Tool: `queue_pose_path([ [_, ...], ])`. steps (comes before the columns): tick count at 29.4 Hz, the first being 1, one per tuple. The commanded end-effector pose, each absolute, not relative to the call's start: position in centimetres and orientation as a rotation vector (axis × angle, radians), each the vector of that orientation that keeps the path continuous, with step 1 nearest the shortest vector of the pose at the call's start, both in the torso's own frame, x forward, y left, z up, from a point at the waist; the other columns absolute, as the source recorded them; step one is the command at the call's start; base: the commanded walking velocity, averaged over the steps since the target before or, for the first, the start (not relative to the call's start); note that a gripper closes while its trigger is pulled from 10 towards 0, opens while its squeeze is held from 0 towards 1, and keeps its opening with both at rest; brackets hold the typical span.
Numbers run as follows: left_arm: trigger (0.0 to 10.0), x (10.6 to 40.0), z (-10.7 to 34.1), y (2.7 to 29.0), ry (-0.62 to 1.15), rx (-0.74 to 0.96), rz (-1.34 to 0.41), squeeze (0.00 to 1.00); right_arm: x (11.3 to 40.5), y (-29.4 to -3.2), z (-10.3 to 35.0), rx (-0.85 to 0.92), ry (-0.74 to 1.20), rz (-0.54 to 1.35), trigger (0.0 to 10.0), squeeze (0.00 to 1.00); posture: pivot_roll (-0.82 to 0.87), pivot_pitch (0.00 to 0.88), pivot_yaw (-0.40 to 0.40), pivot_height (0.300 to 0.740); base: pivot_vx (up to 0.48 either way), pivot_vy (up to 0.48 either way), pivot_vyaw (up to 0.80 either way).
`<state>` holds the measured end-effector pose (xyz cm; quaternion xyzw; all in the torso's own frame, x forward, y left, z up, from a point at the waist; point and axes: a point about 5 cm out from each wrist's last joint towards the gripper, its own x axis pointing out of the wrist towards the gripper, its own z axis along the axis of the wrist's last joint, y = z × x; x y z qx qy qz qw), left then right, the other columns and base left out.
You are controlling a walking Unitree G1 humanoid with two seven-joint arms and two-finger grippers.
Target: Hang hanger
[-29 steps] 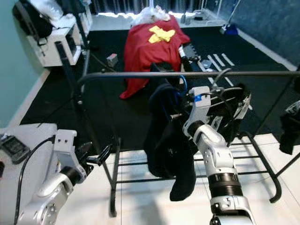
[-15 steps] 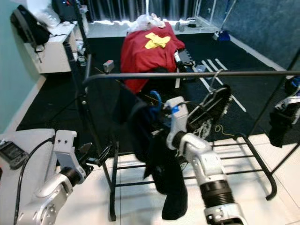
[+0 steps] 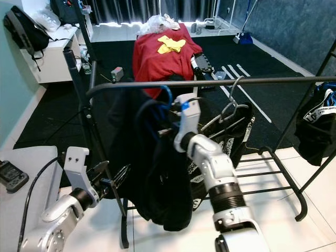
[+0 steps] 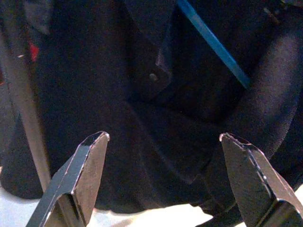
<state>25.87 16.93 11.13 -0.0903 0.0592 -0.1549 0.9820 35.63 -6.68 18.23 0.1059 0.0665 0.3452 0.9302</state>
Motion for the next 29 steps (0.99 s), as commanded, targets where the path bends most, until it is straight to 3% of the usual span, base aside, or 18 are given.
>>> queue_pose_path([
  [1,10.0,25.7,10.6,17.1,0.14,-0.175,-0.317,0.0,36.3,-6.3,20.1,0.26,0.063,0.698,10.0,0.0,-0.06,0.043,-0.013,0.74,0.0,0.0,0.0],
  [10,10.0,25.6,10.6,17.0,0.138,-0.185,-0.324,0.0,38.0,-7.8,20.7,0.259,0.031,0.548,10.0,0.0,-0.06,0.047,-0.014,0.74,0.0,0.0,0.0],
  [18,10.0,25.6,10.6,16.9,0.139,-0.187,-0.337,0.0,40.2,-13.0,21.4,0.157,0.055,0.28,10.0,0.0,-0.06,0.054,-0.011,0.74,0.0,0.0,0.0],
  [29,10.0,25.6,10.6,16.9,0.139,-0.185,-0.334,0.0,40.4,-13.7,20.8,0.098,0.1,0.272,10.0,0.0,-0.06,0.056,-0.012,0.74,0.0,0.0,0.0],
])
